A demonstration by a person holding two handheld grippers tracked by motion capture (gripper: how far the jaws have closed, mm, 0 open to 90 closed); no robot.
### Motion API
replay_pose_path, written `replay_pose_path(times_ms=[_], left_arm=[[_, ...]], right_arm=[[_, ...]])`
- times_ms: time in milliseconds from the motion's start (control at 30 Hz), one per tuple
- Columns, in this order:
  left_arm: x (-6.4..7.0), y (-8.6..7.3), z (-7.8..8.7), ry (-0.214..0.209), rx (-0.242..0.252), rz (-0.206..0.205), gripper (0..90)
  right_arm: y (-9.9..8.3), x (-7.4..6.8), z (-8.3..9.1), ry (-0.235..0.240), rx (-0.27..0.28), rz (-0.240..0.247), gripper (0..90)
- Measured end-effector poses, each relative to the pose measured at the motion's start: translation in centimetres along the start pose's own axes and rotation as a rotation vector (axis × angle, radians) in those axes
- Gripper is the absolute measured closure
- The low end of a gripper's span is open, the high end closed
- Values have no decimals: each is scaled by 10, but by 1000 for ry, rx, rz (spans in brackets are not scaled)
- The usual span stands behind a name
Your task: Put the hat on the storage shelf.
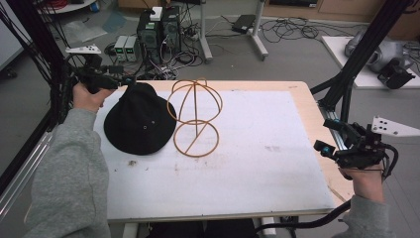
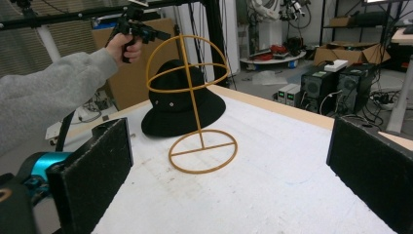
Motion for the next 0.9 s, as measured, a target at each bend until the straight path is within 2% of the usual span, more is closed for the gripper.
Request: replay_pose_path(times_ms=[100,333,533,567,867,900], left_arm=[[-5,-8,-8,13,-37,20,28],[-15,-23,-20,40,-70,39,28],[-26,-40,-26,69,-104,77,28],[-27,-41,-26,69,-96,83,28],[-31,-46,-24,127,-19,45,28],[-32,-47,-24,126,-11,56,28]], right_arm=[[0,-1,1,0,-3,2,20],[1,0,6,-4,7,0,20],[1,1,7,-6,7,-5,20],[-1,1,5,-6,4,-7,20],[-1,-2,3,1,-6,1,20],[-1,-2,4,0,-7,-2,20]])
Point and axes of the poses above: each handheld gripper's, and its own axes: z roughly backward along the jaws, y roughly out of its top, x roughly to its right, the point moved 9 cm from there along -z, roughly forward along the jaws
